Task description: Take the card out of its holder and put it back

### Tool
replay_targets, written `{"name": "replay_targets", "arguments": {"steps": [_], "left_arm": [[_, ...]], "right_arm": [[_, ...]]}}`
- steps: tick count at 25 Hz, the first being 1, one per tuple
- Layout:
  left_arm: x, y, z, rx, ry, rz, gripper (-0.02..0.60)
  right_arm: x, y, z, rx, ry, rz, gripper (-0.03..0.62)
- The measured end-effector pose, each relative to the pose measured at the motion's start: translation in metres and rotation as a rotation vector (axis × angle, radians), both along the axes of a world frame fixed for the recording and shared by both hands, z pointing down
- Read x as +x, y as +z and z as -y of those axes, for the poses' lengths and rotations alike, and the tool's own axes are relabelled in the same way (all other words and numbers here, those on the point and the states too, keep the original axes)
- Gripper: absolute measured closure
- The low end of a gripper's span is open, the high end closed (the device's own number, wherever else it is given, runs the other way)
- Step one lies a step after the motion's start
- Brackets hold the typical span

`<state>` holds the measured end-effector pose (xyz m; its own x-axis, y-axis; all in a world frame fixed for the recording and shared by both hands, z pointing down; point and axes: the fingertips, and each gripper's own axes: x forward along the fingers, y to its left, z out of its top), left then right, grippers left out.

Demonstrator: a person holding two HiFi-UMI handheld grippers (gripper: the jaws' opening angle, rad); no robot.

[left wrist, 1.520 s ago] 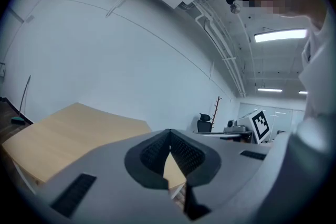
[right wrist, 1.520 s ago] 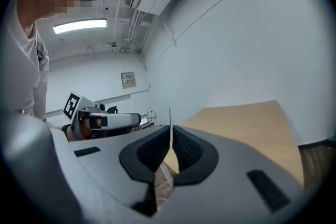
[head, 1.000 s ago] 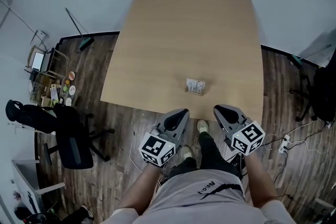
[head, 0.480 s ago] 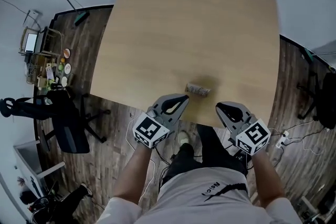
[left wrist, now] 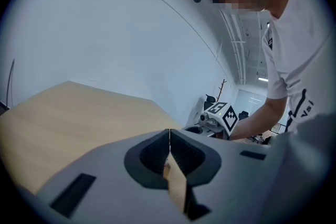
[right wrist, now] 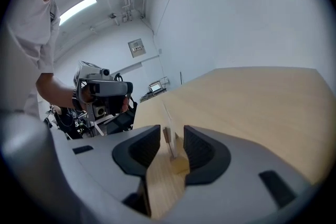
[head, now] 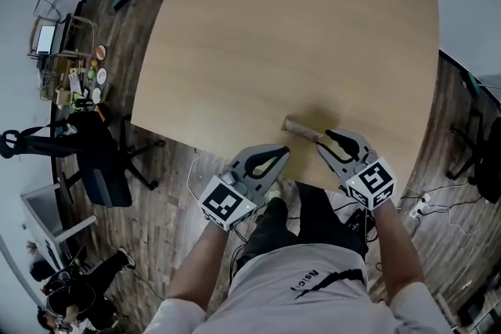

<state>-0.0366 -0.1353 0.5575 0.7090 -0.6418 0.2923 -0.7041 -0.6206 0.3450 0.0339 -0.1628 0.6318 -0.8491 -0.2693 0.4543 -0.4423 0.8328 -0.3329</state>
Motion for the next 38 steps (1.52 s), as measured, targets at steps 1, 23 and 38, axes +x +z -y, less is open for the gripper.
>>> {"name": "replay_targets", "arguments": {"steps": [1, 23, 38], "left_arm": [[0.0, -0.002, 0.001, 0.007, -0.004, -0.002, 0.568], [-0.011, -0.028, -0.025, 0.011, -0.083, 0.001, 0.568], [-0.011, -0.089, -0.048, 0.029, -0.14, -0.1, 0.568]], "right_arm": [[-0.005, -0.001, 0.003, 0.007, -0.017, 0.008, 0.462], [-0.02, -0.054, 0.015, 0.148, -0.194, 0.05, 0.568], [-0.015, -0.164, 0.006, 0.203, -0.042, 0.111, 0.568]]}}
